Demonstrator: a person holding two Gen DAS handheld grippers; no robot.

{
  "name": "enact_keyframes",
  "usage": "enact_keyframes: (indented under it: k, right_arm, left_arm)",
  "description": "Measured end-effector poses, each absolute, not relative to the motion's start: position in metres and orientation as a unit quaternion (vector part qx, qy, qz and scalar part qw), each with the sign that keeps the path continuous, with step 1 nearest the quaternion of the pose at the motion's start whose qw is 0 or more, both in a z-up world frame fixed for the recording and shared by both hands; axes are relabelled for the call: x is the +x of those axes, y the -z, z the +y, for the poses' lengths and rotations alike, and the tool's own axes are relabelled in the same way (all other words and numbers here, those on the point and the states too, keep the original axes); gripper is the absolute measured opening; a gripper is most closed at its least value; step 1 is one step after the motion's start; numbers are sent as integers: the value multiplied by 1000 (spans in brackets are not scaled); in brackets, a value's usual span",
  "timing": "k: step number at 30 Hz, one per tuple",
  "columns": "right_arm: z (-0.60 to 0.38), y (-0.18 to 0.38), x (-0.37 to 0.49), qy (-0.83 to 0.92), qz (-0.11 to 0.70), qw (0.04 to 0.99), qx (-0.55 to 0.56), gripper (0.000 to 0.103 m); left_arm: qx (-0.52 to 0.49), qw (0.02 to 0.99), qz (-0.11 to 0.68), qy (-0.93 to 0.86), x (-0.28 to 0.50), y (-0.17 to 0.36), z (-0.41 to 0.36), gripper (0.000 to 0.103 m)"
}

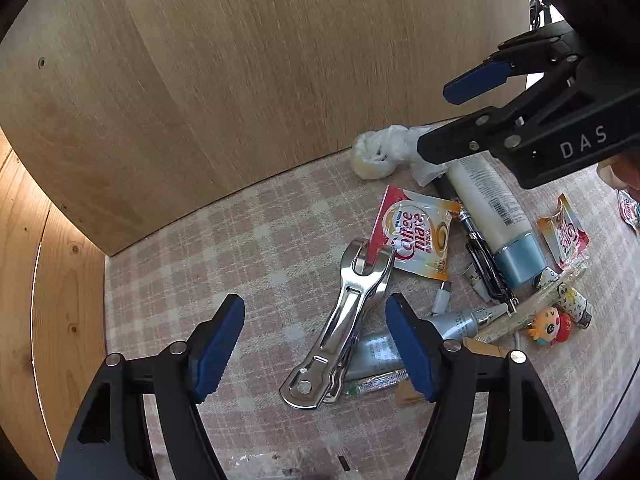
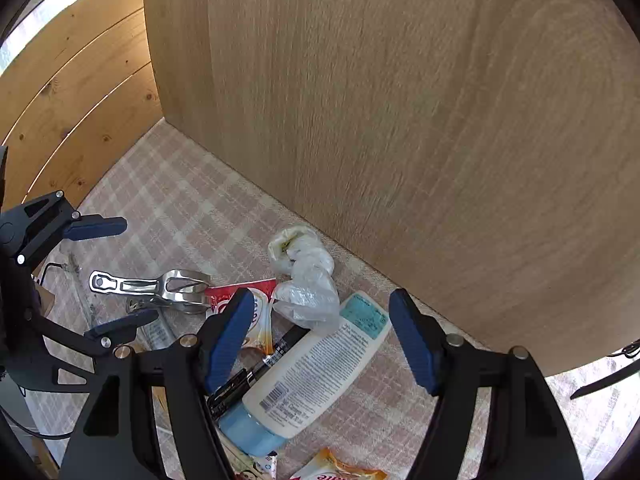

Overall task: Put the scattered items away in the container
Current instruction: 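Grasp the silver metal clip with left tool while right tool grasps the white plastic bag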

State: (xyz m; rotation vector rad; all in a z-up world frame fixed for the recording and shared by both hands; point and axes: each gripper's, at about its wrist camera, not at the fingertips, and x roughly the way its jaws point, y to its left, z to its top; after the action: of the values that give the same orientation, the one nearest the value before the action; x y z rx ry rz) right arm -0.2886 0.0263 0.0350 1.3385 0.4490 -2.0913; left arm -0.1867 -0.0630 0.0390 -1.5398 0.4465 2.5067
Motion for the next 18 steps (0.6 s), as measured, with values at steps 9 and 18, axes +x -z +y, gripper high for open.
enact_keyframes:
  k: [9,18]
  right_arm:
    - [25,-5,-294,764,152,311,544,31]
    - [61,-36,-287,790,90,315,518,23]
  left_arm:
    - [-535,110,128,-828,-181,-30,-51,22]
    - [-521,98,106,-841,-148,-47,-50,14]
